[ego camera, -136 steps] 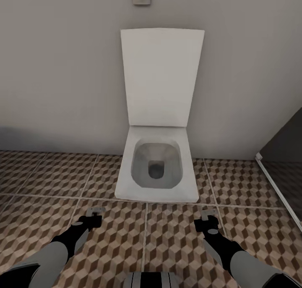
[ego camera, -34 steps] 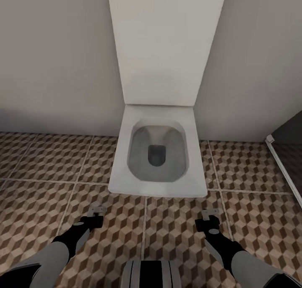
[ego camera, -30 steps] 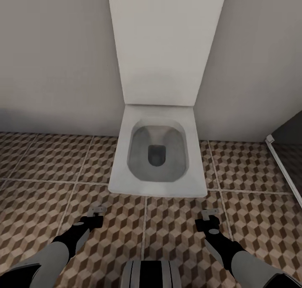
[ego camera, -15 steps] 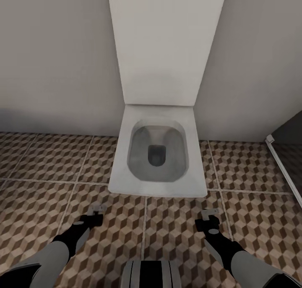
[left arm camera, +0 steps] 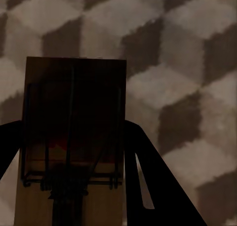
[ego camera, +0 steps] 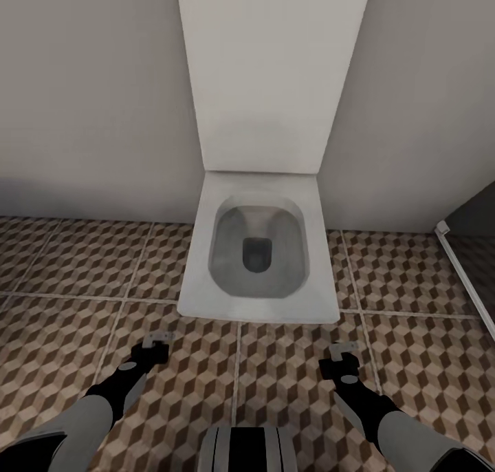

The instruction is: Take the four mousetraps from the cabinet in the bathroom and place them on the bathroom floor. Make sure all four end up on the same floor surface, and ensure that at least two of them are either under or directly next to the same bathroom sink.

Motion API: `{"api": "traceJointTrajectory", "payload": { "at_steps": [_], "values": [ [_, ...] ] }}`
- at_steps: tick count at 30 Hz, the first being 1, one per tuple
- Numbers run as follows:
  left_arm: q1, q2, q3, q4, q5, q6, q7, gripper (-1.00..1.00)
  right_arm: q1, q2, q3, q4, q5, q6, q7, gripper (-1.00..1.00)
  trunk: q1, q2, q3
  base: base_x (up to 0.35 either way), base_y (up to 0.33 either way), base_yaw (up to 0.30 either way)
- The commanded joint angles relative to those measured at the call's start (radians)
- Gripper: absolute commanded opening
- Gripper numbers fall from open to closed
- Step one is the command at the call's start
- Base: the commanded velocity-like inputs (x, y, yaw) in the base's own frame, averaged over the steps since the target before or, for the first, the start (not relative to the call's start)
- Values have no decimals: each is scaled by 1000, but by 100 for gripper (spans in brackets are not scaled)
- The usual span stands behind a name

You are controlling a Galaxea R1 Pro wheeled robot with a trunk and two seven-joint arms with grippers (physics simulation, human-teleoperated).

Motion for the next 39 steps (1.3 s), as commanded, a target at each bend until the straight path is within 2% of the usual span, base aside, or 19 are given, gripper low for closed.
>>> {"api": "traceJointTrajectory", "payload": {
  "at_steps": [1, 9, 39],
  "values": [
    [-1, 0, 9, 2, -13, -2, -2, -100, 0, -1, 8, 0, -11, -4, -4, -100, 0, 0, -1, 0, 0, 0],
    [-1, 1, 7, 7, -14, 23, -3, -100, 0, -3, 5, 0, -12, -4, -4, -100, 0, 0, -1, 0, 0, 0],
    [-1, -2, 6, -3, -23, 20, -4, -100, 0, -3, 5, -6, -12, 4, -7, -100, 0, 0, -1, 0, 0, 0]
  ]
}}
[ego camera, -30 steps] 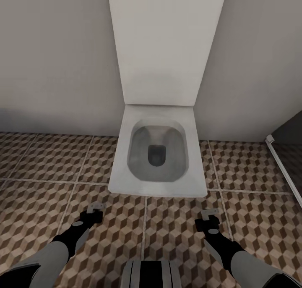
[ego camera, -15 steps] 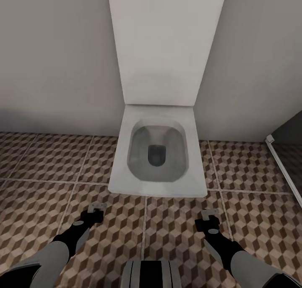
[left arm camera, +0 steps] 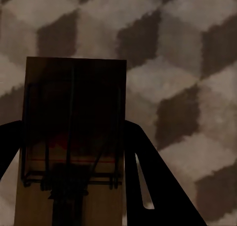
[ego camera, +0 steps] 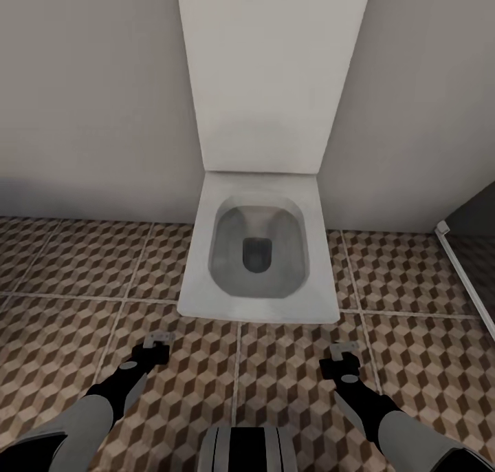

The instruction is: Take the four mousetraps from the cabinet in the bathroom and place them on the bathroom floor. Make sure all four end up on the same floor surface, and ensure that at least two of them are either under or directly next to the same bathroom sink.

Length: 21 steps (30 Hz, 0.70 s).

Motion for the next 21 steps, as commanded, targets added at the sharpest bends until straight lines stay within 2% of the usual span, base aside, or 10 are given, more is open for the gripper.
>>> {"api": "traceJointTrajectory", "payload": {
  "at_steps": [1, 7, 21],
  "values": [
    [-1, 0, 8, 1, -13, -3, -2, -100, 0, -1, 8, -1, -11, -5, -4, -100, 0, 0, -1, 91, 0, 0],
    [-1, 0, 8, 1, -13, 1, -2, -100, 0, -2, 8, -4, -11, -9, -7, -100, 0, 0, -1, 243, 0, 0],
    [-1, -1, 9, 1, -12, 2, -2, -100, 0, -5, 8, -2, -9, -12, -20, -100, 0, 0, -1, 316, 0, 0]
  ]
}}
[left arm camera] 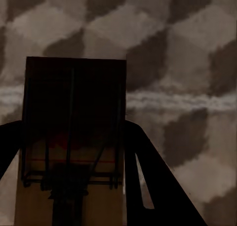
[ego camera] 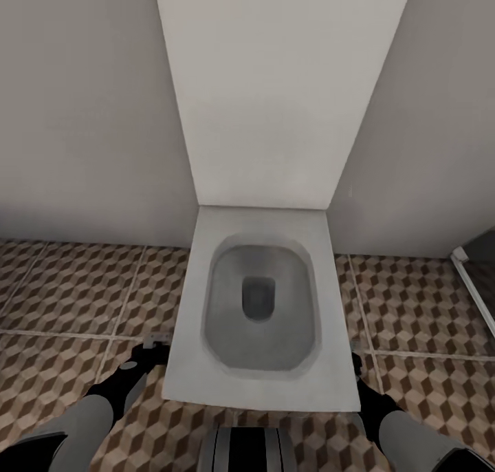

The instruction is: Take the four mousetraps from the cabinet in the bathroom and place them on the bathroom floor. Make sure all four end up on the same floor surface, and ensure that at least two of them are either under or directly next to the same bathroom sink.

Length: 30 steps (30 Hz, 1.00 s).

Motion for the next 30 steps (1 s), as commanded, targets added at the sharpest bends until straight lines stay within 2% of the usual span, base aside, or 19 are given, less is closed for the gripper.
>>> {"api": "traceJointTrajectory", "payload": {
  "at_steps": [1, 3, 8, 12, 20, 30],
  "values": [
    [-1, -1, 9, 1, -13, -4, -3, -100, 0, -2, 8, 3, -10, -4, -7, -100, 0, 0, -1, 210, 0, 0],
    [-1, -1, 9, 1, -13, -7, -3, -100, 0, -11, 8, 7, -10, -6, -13, -100, 0, 0, -1, 138, 0, 0],
    [-1, -1, 9, 1, -13, -8, -3, -100, 0, -63, 8, 13, -13, -22, -20, -100, 0, 0, -1, 41, 0, 0],
    [-1, -1, 9, 1, -13, -8, -5, -100, 0, -79, 8, 14, -13, -28, -22, -100, 0, 0, -1, 9, 0, 0],
    [-1, -1, 9, 2, -15, -8, -9, -100, 0, -87, 7, 15, -15, -31, -23, -100, 0, 0, -1, 1, 0, 0],
    [-1, 0, 7, 2, -15, -11, -18, -100, 0, -74, 8, 15, -16, -29, -23, -100, 0, 0, -1, 0, 0, 0]
  ]
}}
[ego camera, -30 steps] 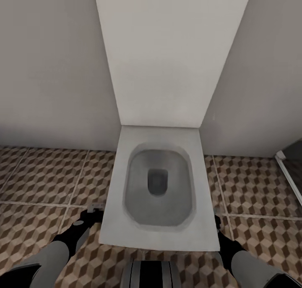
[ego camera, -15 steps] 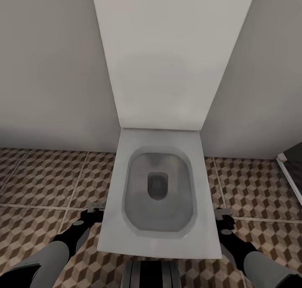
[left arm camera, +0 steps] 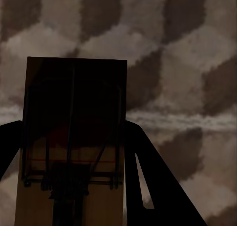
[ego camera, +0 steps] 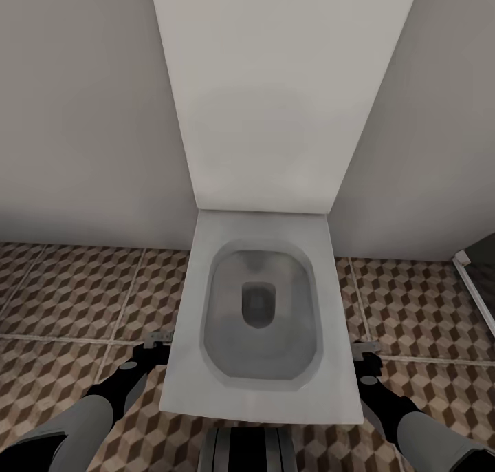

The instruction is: Take the four mousetraps from the cabinet in the bathroom and place them on the bathroom floor. Make sure all four end up on the same floor surface, and ensure that at least two of them are either under or directly next to the same bathroom sink.

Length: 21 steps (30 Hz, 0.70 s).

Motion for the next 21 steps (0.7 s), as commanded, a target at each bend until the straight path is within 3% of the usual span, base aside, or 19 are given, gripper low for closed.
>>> {"api": "traceJointTrajectory", "payload": {
  "at_steps": [1, 21],
  "values": [
    [-1, 0, 9, 0, -13, -2, -5, -100, 0, 0, 8, 0, -11, -4, -4, -100, 0, 0, -1, 0, 0, 0],
    [-1, -2, 12, -4, -12, -9, -5, -100, 0, -2, 9, -1, -8, -5, -1, -100, 0, 0, -1, 80, 0, 0]
  ]
}}
